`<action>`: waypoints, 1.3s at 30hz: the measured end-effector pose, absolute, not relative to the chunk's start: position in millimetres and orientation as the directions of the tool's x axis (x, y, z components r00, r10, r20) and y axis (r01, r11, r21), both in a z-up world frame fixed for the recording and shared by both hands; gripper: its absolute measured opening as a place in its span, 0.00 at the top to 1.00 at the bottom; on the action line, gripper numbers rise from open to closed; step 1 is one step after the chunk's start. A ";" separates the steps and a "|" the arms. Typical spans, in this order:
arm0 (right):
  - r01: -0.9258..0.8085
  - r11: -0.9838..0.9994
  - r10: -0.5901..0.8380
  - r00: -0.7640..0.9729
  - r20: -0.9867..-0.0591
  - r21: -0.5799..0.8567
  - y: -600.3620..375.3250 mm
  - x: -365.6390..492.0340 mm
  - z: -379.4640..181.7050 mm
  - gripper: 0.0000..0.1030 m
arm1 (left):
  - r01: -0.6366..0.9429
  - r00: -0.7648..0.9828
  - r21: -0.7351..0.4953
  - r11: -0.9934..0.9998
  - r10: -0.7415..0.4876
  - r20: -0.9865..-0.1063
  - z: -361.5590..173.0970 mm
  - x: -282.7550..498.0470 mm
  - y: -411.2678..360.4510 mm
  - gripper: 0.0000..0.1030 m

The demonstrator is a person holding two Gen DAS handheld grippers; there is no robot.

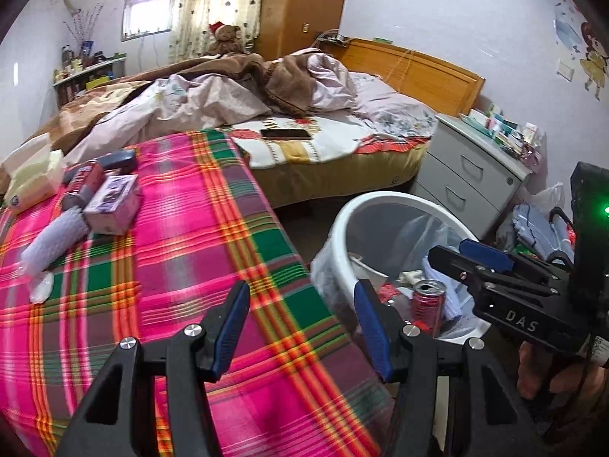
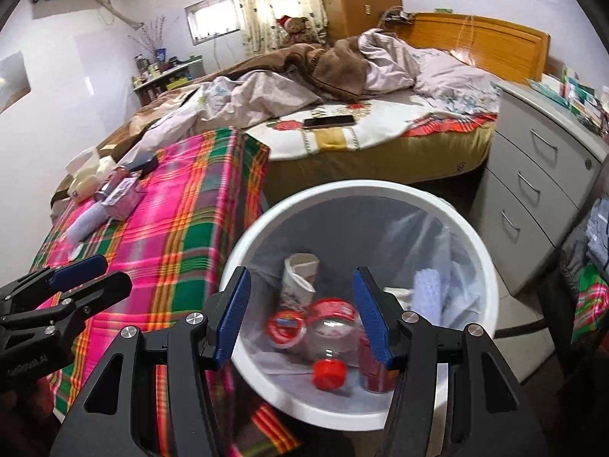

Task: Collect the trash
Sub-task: 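Move both open tools back over the items on the bed, then grasp the upturned clear plastic cup with the left tool while the right tool grasps the purple grape milk carton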

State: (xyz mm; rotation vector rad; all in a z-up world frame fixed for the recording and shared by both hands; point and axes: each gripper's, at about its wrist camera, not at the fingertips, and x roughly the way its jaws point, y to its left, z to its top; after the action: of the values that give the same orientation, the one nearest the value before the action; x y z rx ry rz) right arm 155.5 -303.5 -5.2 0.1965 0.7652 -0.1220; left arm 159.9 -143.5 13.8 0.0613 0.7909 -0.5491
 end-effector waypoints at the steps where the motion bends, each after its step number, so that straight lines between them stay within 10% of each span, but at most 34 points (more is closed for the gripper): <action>1: 0.173 0.976 -0.032 0.718 -0.695 0.134 -300.3 156.0 -4.2 0.45 | 0.483 0.575 -0.150 0.863 -0.441 -0.689 14.2 160.6 -138.4 0.43; 39: -0.110 0.983 0.184 0.699 -0.692 0.149 -152.6 262.1 -2.0 0.45 | 0.044 0.703 -0.146 0.988 -0.135 -0.698 -6.9 228.5 84.0 0.43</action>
State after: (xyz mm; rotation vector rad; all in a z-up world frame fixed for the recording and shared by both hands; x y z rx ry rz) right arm 262.1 -152.6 -2.0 0.0989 0.7805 0.1641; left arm 228.5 84.0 -6.9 -0.1213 0.7851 -0.0999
